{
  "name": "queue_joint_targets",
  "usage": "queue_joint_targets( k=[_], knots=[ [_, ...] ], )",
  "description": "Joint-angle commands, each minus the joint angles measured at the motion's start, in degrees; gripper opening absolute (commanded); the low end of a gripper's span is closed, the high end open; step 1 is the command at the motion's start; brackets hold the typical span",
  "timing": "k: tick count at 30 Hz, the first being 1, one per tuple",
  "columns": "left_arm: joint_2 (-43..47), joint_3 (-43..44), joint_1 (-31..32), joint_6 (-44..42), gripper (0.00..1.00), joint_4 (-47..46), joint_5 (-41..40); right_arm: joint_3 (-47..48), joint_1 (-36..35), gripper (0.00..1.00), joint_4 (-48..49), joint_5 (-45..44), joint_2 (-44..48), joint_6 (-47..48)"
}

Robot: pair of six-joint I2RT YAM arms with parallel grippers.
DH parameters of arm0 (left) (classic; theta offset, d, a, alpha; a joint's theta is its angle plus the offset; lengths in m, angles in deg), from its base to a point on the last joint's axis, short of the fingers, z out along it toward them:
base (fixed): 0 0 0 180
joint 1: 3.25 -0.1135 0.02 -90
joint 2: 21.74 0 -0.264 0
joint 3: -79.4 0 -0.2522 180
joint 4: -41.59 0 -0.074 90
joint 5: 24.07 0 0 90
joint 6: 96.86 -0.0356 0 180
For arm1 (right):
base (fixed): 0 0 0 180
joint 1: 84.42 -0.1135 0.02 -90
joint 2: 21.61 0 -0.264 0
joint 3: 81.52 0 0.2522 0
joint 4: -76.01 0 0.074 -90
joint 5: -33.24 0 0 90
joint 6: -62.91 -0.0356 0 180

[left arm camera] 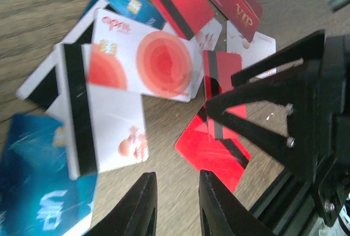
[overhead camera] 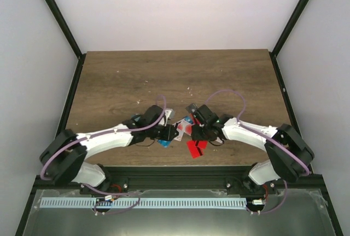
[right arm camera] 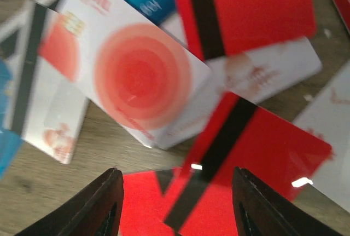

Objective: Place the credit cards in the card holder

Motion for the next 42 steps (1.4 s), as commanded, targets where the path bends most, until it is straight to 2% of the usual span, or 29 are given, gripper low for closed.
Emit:
queue_joint_targets(
  k=[1,7,10,18,29,34,42],
  knots=[
    [-7.6,5.5,2.7,-1.5,0.24,-4.5,1.1,-2.4,0.4,0.56,-1.3,-3.0,0.4,-4.0],
    [-16.8,10.7,5.3,-3.7,0.25,-4.5,2.0,-4.7,0.7,0.54,-4.5,-5.1,4.1,-7.3],
    [-20.6,12.4,5.9,-4.7,0.26,-4.6,2.5,-6.1,0.8,0.57,-6.5,-5.1,8.0,-9.1],
    [-27.1,15.3,6.3,-6.3,0.30,-4.5,3.3,-8.9,0.9,0.59,-14.1,-0.6,19.6,-10.7],
    [-28.8,15.2,8.7,-8.1,0.31,-4.0,4.6,-16.7,0.8,0.59,-17.3,18.5,28.9,-13.3],
    [-28.8,14.6,10.7,-8.3,0.31,-4.3,4.8,-18.4,0.9,0.60,-18.4,21.2,31.4,-14.2],
    [-29.6,14.7,13.2,-7.5,0.31,-5.8,4.6,-23.2,0.8,0.59,-12.2,24.0,32.1,-17.2]
  ],
)
